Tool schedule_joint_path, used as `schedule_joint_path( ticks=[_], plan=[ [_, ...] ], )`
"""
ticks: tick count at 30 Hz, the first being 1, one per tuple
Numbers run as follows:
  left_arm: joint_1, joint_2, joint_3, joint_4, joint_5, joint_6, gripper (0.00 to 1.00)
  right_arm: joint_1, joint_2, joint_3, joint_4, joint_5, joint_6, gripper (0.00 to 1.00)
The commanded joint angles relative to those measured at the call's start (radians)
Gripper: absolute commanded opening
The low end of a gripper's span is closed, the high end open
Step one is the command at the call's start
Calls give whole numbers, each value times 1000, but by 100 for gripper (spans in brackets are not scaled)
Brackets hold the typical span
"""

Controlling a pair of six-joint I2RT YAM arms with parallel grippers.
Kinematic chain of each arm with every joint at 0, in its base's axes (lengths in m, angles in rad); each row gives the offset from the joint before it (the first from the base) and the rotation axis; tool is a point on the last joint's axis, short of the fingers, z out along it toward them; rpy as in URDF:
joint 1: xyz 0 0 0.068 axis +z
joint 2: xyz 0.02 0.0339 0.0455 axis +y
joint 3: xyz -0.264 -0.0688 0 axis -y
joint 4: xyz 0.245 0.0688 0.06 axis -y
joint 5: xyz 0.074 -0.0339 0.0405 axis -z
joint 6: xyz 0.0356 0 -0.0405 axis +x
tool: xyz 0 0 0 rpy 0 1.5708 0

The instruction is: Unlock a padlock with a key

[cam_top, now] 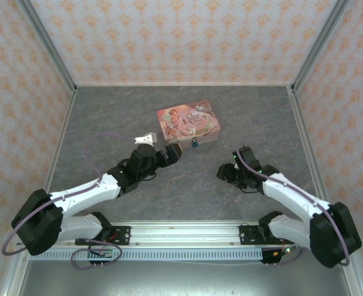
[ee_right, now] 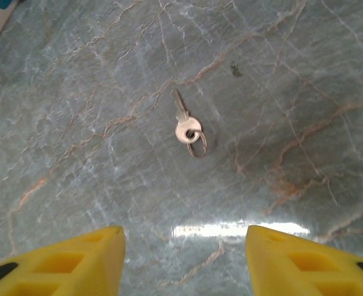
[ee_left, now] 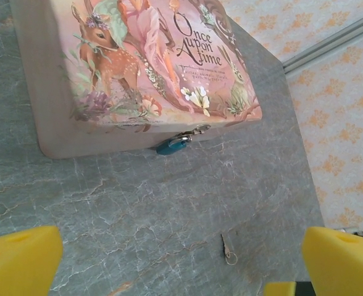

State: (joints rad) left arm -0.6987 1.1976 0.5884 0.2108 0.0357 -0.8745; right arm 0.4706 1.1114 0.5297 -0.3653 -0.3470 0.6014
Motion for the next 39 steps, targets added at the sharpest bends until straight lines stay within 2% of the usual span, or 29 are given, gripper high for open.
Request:
schedule_joint_path(
  ticks=[1, 7, 17, 28, 39],
  plan=[
    [-13, 3, 28, 32, -46, -12, 100, 5, 66, 58, 81, 42, -11, 50],
    [-22, 4, 36, 17, -61, -9, 100, 5, 183, 114, 72, 92, -40, 44],
    [-23, 4, 46, -13, -71, -7, 100, 5, 249, 127, 74, 120, -39, 39],
    [-25, 3, 45, -21, -71, -6, 100, 7, 295, 130, 93, 106, -41, 30],
    [-25, 10, 44, -25, -72, -11, 100, 25, 348, 133, 104, 95, -32, 25]
  ],
)
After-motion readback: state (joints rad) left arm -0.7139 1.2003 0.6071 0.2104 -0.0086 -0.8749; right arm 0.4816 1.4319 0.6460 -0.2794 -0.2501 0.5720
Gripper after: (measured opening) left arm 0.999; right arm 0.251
